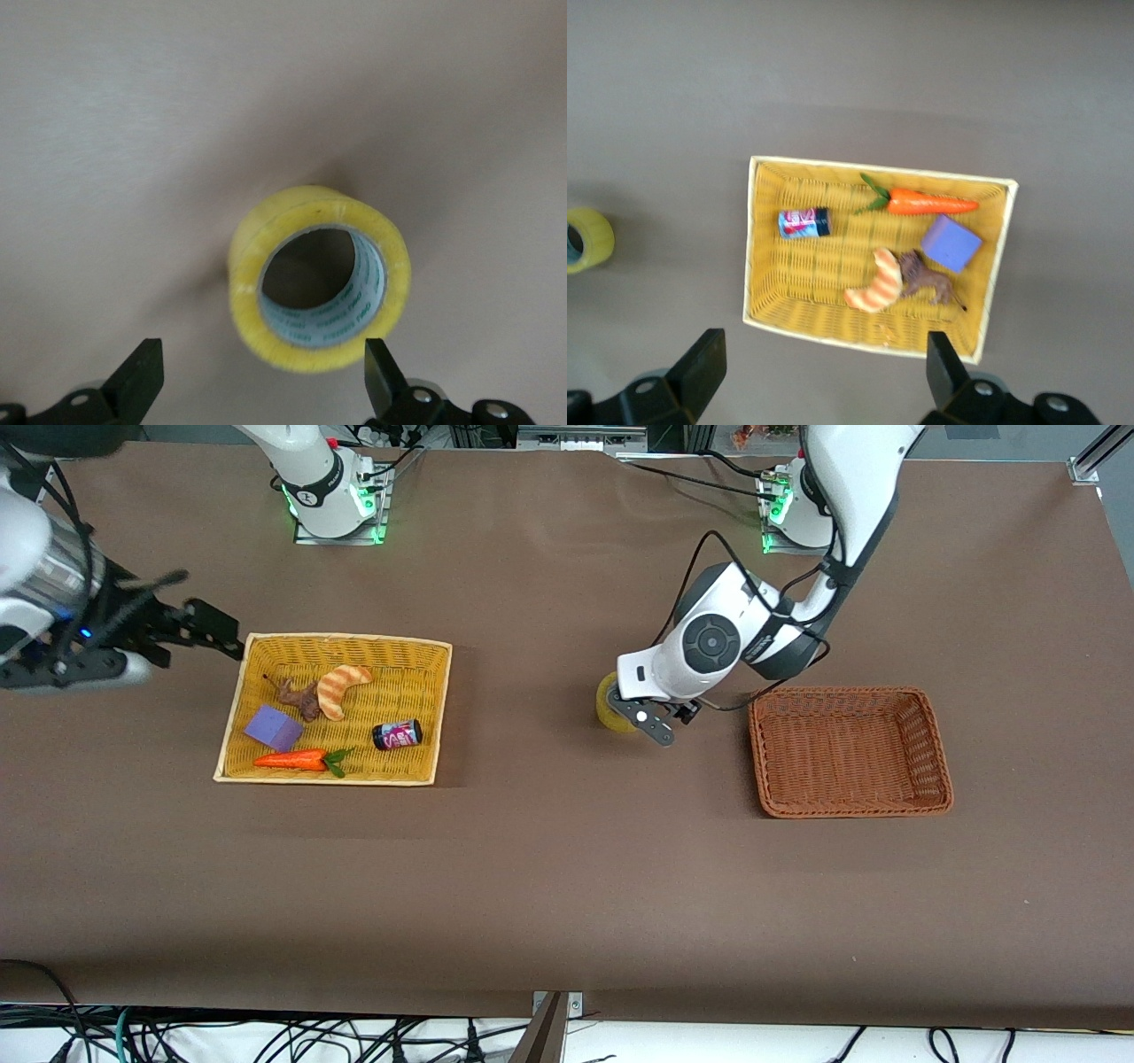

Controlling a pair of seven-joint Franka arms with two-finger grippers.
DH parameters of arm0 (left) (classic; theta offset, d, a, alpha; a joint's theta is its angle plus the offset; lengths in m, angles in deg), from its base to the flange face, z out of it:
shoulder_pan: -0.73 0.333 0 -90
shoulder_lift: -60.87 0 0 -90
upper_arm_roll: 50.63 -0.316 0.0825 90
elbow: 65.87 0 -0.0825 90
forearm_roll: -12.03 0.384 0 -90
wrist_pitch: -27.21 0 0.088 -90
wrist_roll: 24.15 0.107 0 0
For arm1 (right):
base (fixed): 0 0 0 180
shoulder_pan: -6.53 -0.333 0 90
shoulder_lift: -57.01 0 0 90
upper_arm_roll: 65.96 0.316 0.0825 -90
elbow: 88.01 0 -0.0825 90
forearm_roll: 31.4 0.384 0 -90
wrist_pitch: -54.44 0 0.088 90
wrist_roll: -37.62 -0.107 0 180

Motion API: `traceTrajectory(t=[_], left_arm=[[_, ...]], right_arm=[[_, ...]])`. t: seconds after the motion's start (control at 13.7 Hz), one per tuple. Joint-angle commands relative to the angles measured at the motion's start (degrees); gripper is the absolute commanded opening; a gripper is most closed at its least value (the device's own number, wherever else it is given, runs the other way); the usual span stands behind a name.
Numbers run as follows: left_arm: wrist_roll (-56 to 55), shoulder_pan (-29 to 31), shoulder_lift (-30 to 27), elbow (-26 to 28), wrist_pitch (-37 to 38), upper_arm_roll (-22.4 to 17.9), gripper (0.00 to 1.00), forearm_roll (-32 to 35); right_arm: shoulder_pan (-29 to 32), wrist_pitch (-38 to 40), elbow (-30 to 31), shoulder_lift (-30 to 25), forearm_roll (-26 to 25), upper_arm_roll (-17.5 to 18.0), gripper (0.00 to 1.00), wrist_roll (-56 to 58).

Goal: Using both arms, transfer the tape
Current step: 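Grasp the tape with the left gripper while the right gripper withdraws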

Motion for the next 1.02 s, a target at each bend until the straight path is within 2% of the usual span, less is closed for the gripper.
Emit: traceTrajectory(t=[0.0,0.15,0.22,0.29,0.37,0.44,0.51,0.59,0.66,0.73,0.95], left_arm=[[-2.29,-1.97,2.55,-0.21,-3.45,-0.15,1.00,3.87],[-3.45,-2.41,5.00,-0.39,-6.44,-0.06,0.97,12.90],[-3.89,-2.41,6.49,-0.47,-8.28,0.03,0.92,16.69],[-4.50,-2.58,7.55,-0.47,-9.43,0.03,0.90,18.03],[-4.77,-2.93,8.00,-0.56,-9.70,0.03,0.79,18.39],[-4.59,-3.29,8.00,-0.56,-9.71,0.03,0.59,18.48],[-4.07,-3.29,8.18,-0.65,-9.53,0.03,0.32,18.66],[-3.20,-3.03,8.18,-0.91,-8.75,-0.15,0.12,18.92],[-0.92,-2.50,7.74,-1.00,-8.13,-0.15,0.00,19.53],[1.10,-2.41,7.39,-1.61,-6.12,-0.23,0.00,19.54],[2.70,-2.32,6.08,-4.60,2.13,-0.15,0.00,19.63]], right_arm=[[7.13,-1.13,5.01,-5.12,-0.94,5.33,1.00,3.80],[7.16,-0.70,5.09,-5.12,-1.82,5.44,1.00,3.99],[7.16,-0.52,5.01,-4.95,-1.91,5.44,1.00,3.99],[7.16,-0.52,4.66,-4.60,-2.52,5.44,1.00,4.08],[7.16,-0.52,4.74,-4.59,-3.83,5.53,1.00,3.90],[7.16,-0.52,4.83,-4.51,-4.11,5.53,1.00,3.81],[7.25,-0.52,4.66,-4.07,-4.28,5.44,1.00,3.81],[7.25,-1.04,4.57,-3.72,-4.98,5.36,1.00,4.16],[7.08,-1.22,3.96,-3.63,-6.90,5.53,1.00,4.34],[6.81,-0.79,3.08,-3.11,-9.10,5.79,1.00,3.65],[7.25,-0.70,2.90,-2.31,-8.77,5.44,1.00,3.90]])
